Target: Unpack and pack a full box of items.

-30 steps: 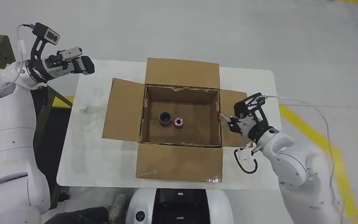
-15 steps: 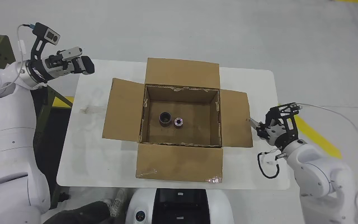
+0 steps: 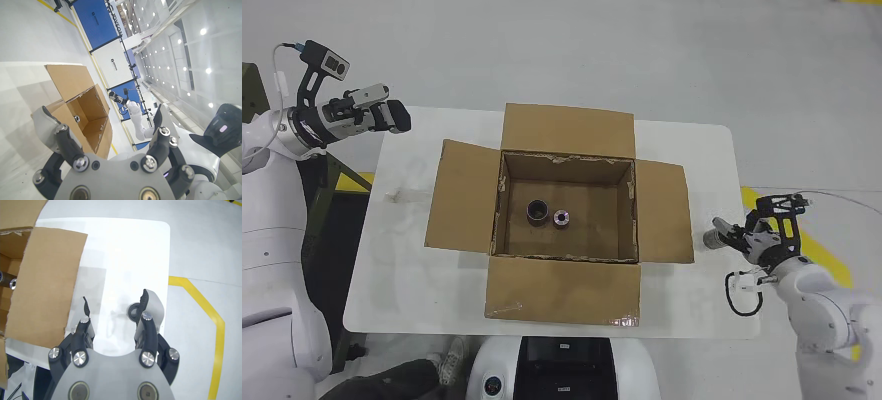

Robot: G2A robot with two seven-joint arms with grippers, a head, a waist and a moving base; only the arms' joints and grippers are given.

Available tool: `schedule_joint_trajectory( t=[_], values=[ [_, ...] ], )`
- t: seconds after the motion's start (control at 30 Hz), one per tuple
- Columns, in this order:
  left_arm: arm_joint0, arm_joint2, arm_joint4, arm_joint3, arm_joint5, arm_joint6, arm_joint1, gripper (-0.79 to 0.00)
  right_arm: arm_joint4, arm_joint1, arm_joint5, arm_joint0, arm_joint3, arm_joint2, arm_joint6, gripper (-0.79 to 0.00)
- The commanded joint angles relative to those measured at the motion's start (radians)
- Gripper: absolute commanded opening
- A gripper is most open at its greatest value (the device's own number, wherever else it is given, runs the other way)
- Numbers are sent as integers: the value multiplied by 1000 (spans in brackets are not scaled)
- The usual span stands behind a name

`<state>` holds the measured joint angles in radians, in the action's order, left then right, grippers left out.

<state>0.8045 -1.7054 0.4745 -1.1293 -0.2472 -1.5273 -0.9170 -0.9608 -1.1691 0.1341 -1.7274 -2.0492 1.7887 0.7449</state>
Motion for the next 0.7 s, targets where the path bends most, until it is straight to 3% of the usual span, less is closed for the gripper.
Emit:
schedule_joint_trajectory(
  t=[0.0,0.43,0.67],
  values=[
    [0,0,0,0,0,0,0,0,-3,0,-6,-4,20,5,-10,-234],
    [0,0,0,0,0,0,0,0,-16,3,-22,-6,147,3,-36,-169],
    [0,0,0,0,0,0,0,0,-14,4,-23,13,202,-19,-52,-34]
  ],
)
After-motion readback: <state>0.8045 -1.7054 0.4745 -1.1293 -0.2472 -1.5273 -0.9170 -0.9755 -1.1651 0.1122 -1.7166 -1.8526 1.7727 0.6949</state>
